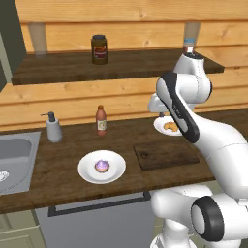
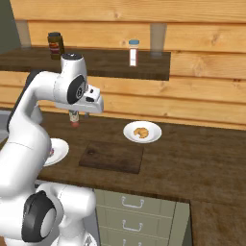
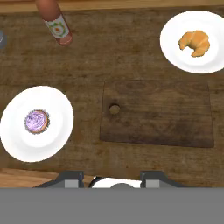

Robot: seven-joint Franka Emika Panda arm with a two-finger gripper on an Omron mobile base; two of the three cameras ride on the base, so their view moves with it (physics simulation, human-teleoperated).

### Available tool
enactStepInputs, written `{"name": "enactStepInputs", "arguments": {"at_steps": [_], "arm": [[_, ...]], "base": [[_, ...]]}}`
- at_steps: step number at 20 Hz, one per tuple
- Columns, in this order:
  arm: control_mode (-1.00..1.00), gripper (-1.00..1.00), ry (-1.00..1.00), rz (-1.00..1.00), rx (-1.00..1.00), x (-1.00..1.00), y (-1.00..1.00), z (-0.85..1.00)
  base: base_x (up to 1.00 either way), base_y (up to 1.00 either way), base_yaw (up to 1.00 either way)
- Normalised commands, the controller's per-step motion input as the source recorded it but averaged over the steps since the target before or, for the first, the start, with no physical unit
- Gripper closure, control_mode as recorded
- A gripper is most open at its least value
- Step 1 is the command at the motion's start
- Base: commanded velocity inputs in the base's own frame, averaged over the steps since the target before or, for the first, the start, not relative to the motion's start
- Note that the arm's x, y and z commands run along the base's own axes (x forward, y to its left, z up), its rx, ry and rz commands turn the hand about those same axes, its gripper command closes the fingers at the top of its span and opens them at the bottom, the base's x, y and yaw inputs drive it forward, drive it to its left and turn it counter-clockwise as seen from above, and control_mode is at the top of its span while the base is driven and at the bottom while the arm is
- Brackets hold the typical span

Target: From the different types of pastries on the counter, select a croissant and place it on the cutting board. Then retrieve a jar of jam from the cabinet and place it alongside the croissant on the cutting board.

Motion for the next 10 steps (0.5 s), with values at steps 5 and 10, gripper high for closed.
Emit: {"name": "enactStepInputs", "arguments": {"at_steps": [5, 10], "arm": [[-1.00, -1.00, 0.02, 0.00, 0.00, -0.01, 0.00, -0.17], [-1.00, -1.00, 0.00, 0.00, -0.01, 0.00, -0.17, -0.69]], "base": [[0.00, 0.00, 0.00], [0.00, 0.00, 0.00]]}}
